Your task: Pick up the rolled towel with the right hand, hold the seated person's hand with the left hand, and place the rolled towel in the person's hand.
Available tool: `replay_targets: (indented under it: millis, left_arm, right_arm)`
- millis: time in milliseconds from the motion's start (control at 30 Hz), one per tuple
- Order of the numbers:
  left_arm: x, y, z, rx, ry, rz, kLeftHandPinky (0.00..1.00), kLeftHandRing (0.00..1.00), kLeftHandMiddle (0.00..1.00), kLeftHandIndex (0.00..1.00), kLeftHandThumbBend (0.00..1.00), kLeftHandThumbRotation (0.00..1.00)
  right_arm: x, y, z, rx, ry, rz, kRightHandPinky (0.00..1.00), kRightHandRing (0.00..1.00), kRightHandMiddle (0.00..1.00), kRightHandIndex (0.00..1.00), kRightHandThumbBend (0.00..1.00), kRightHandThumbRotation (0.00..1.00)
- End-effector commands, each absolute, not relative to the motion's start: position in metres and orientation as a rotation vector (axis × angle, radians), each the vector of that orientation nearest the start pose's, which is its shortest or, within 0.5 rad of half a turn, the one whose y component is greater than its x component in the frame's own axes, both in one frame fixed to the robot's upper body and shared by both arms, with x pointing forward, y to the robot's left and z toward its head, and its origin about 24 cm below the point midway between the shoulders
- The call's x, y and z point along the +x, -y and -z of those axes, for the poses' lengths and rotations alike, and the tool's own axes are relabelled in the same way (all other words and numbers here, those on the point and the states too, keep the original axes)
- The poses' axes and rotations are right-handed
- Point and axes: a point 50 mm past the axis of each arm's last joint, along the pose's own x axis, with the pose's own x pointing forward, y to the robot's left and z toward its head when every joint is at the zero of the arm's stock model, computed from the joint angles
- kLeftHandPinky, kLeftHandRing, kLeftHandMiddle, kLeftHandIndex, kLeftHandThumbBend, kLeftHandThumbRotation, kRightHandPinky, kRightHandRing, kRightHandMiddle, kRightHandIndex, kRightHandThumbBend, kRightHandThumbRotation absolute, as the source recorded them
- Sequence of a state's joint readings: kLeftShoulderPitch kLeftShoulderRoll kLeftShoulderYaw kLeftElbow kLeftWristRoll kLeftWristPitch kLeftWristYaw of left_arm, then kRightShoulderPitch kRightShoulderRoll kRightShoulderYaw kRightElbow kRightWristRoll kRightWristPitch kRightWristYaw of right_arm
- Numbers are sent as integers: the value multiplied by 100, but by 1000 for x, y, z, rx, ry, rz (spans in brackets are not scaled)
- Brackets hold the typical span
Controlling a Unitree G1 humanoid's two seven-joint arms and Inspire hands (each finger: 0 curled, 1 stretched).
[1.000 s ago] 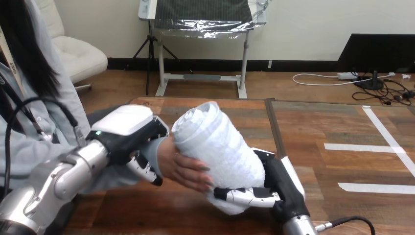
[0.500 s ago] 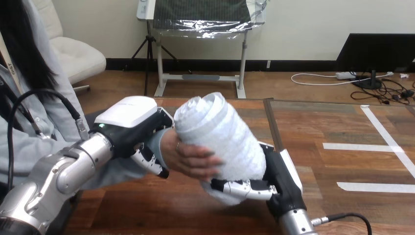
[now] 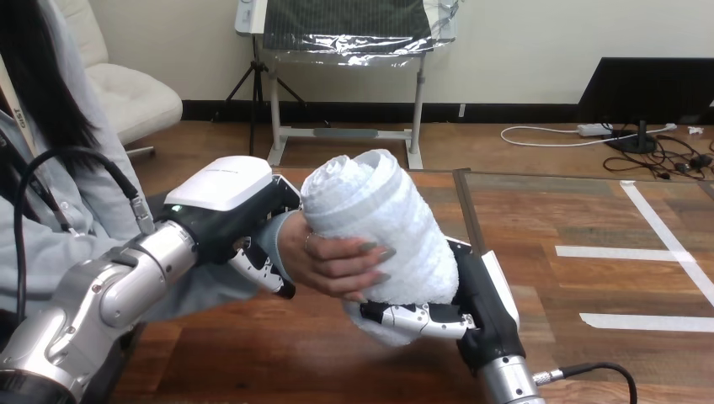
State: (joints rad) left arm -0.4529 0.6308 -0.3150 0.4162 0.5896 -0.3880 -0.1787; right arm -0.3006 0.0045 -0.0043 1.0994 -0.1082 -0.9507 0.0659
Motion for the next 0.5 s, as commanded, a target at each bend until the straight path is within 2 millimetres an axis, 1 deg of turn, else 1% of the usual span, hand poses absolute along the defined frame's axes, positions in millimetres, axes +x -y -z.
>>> replay_targets:
  millis: [0,467]
  left_arm:
    - [333,-167,-146,1270,453,468,25,31,37,38,86,0]
    - [331,-167,-147,1263,461,466,26,31,37,38,87,0]
  right_arm:
    - [270,91,12,-78,225,-335,21,26,35,42,63,0]
    - [268,89,13,-72,227,-347,20,26,35,42,62,0]
